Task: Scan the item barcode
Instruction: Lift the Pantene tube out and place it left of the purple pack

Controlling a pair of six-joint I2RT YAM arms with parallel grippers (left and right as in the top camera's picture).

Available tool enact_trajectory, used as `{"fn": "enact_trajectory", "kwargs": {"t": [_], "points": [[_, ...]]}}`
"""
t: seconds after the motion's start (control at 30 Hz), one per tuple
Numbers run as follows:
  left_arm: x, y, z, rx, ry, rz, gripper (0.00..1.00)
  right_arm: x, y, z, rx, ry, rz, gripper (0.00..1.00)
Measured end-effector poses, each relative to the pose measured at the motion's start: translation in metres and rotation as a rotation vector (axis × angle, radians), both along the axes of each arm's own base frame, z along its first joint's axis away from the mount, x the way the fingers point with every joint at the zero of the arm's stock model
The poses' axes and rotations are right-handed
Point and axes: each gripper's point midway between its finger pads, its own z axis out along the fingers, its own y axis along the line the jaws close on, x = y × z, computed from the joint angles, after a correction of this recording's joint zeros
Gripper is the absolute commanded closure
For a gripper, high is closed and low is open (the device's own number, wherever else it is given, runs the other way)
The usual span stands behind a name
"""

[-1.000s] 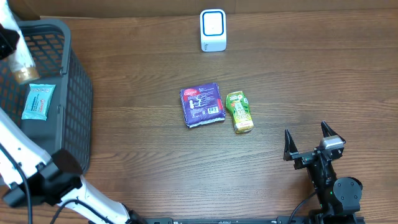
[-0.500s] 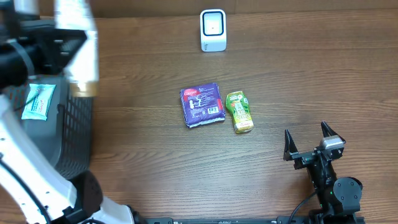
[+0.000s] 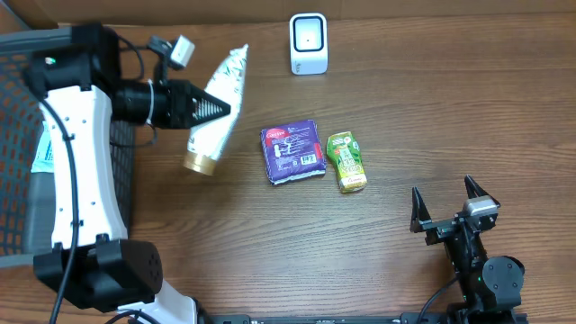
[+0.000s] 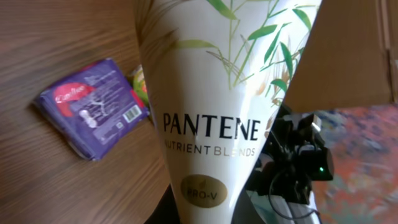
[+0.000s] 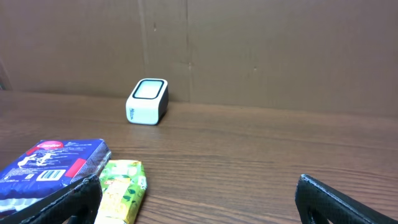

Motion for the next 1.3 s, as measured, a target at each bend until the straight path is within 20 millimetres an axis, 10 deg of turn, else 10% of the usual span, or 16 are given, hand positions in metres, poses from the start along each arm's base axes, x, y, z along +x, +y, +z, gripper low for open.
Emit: {"fn": "enact_trajectory", "kwargs": {"t": [0.4, 0.83, 1.07, 1.3], "points": [[-0.002, -0.011, -0.074, -0.126, 0.005, -0.056, 0.96, 0.0, 0.0, 0.0, 0.0, 0.0, 0.0, 0.0], [0.05, 0.025, -0.145, 0.293, 0.085, 0.202, 0.96, 0.0, 0.0, 0.0, 0.0, 0.0, 0.0, 0.0], [0.031, -0.008, -0.196, 0.349, 0.213, 0.22, 0.96, 0.0, 0.0, 0.0, 0.0, 0.0, 0.0, 0.0], [0.013, -0.022, -0.219, 0.343, 0.314, 0.244, 0.43, 0.0, 0.0, 0.0, 0.0, 0.0, 0.0, 0.0]]}}
